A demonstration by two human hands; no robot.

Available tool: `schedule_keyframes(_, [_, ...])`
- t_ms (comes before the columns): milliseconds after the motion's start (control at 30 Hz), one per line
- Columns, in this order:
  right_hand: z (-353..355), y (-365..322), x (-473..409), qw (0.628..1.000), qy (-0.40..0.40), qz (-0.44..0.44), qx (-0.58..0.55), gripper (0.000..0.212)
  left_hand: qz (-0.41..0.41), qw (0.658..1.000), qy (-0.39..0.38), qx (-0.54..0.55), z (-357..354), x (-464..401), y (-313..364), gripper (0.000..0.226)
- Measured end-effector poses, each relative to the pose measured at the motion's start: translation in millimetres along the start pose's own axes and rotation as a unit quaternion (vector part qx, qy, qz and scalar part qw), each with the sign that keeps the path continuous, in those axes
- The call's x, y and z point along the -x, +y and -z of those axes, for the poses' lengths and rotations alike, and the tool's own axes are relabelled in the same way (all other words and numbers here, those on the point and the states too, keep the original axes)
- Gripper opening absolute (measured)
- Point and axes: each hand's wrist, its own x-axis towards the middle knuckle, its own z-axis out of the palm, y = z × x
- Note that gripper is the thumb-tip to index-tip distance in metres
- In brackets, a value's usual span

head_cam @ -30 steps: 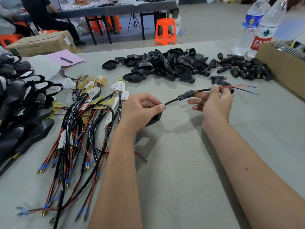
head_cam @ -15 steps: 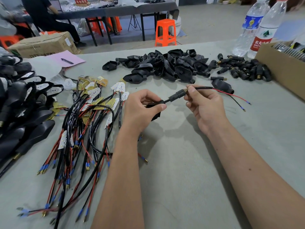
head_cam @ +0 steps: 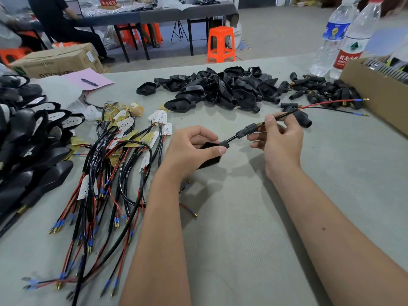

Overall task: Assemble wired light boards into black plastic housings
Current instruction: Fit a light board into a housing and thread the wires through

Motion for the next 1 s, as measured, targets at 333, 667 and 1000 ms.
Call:
schedule_keyframes(333, [2,-2,-1,1.0,-0.01,-0.013,-0.008,0.012,-0.018,0.999,0.014,-0.045,0,0,1,0.03])
schedule_keyframes(667, [0,0,2,0.999,-0.033,0.006,0.018,0.011,-0.069,0.993,0.078,-0.064,-1,-5,-3,0.025])
schedule_keyframes(1000, [0,-2,3,0.994,-0.105,-0.008,-0.009,0.007,-0.07,0.995,0.068,-0.026,-5,-8,-4,0.024])
